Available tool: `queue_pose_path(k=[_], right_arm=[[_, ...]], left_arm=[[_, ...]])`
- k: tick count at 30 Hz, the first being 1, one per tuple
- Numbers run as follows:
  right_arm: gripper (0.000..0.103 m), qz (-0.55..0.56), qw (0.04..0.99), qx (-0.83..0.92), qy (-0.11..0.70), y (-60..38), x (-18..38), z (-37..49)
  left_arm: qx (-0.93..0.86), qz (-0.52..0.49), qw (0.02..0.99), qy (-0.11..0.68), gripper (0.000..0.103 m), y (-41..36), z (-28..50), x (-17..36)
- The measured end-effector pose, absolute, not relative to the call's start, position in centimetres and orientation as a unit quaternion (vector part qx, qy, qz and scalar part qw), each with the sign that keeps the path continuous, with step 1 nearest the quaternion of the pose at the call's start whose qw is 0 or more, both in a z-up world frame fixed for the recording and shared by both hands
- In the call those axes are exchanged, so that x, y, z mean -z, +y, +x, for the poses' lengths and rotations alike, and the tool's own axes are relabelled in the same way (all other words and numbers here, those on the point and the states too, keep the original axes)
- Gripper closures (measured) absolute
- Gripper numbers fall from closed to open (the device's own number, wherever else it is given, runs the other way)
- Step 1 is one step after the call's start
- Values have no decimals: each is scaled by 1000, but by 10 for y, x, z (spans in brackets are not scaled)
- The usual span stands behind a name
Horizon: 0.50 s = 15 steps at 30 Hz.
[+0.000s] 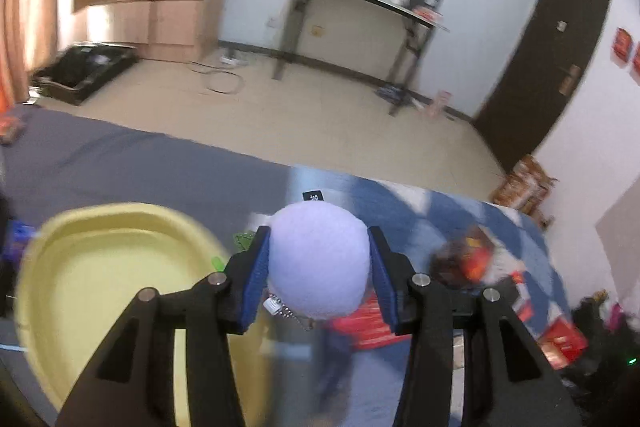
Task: Organize rigid objects
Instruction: 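Carry the plush ball and red box over the yellow tray with both grippers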
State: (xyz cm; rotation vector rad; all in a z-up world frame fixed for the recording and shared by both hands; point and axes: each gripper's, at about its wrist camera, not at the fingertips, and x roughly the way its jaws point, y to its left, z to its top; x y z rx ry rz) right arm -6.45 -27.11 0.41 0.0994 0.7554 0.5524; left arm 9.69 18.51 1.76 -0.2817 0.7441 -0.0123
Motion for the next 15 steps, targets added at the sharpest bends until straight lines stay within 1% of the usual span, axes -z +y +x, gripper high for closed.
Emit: queue_pose_path(k=[2,3,6,9,12,15], right_arm=[[82,39,880,-302,366,-228,-15,-59],[82,31,869,-327,369,-192,-20,-54],[82,23,845,-371,384,-105,-17,-36],[82,41,808,-395,435,-33,8,-12],[82,20,781,-408,473,17,37,-2],[82,34,763,-411,498,38,54,9]], left_arm=[[-25,-133,918,372,54,222,89,-11],[-48,-128,914,383,54,244,86,-4],[-96,-126,895,418,54,296,74,27],[-106,-141,870,459,54,324,72,62],[-102,-139,867,468,54,335,80,77],[-86,-138,866,474,54,341,92,84]])
